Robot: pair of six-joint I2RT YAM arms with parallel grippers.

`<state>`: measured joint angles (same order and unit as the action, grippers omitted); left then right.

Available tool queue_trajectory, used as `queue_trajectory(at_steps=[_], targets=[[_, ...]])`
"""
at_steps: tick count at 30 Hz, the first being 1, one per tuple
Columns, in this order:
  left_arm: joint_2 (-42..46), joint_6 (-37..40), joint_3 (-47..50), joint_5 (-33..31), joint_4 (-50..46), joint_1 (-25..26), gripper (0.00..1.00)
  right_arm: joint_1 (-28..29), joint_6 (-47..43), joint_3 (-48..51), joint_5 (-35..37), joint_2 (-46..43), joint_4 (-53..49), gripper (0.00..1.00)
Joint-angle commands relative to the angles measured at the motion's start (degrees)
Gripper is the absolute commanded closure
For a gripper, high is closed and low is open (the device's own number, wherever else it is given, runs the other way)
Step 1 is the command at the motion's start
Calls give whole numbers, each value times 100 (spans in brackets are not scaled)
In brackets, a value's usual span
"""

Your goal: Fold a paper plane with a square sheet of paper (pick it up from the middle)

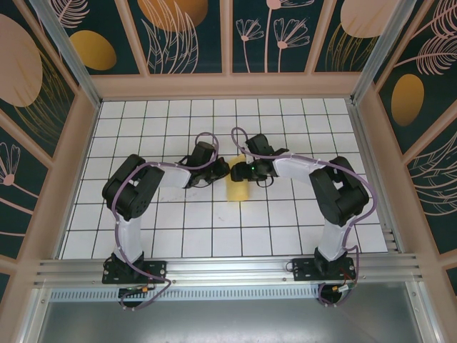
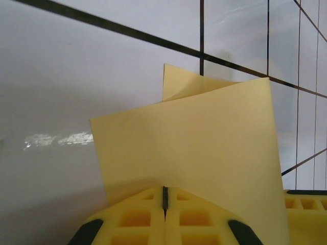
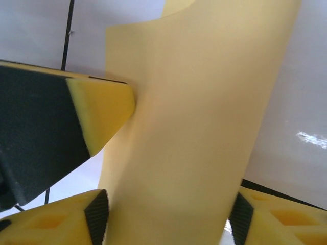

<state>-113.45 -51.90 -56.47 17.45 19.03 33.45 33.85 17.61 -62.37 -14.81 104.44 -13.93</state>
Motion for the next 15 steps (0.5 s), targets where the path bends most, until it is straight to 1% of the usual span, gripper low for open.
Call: queue_trajectory(at_steps=[1,3,8,11,15], targets=[[36,180,-245,-84,-285,39,98,-12,-92,64,103,158,43,42],[148,216,-340,-138,-361,32,96,-32,-55,125,163,207,145,46],[413,228,-510,-344,-550,35,93,-56,215,392,350,209,566,52],[539,232,-501,-503,-652,25,90,-58,429,506,431,184,767,55],[788,264,-374,-887,-781,-9,84,-91,645,725,463,59,1074,55]])
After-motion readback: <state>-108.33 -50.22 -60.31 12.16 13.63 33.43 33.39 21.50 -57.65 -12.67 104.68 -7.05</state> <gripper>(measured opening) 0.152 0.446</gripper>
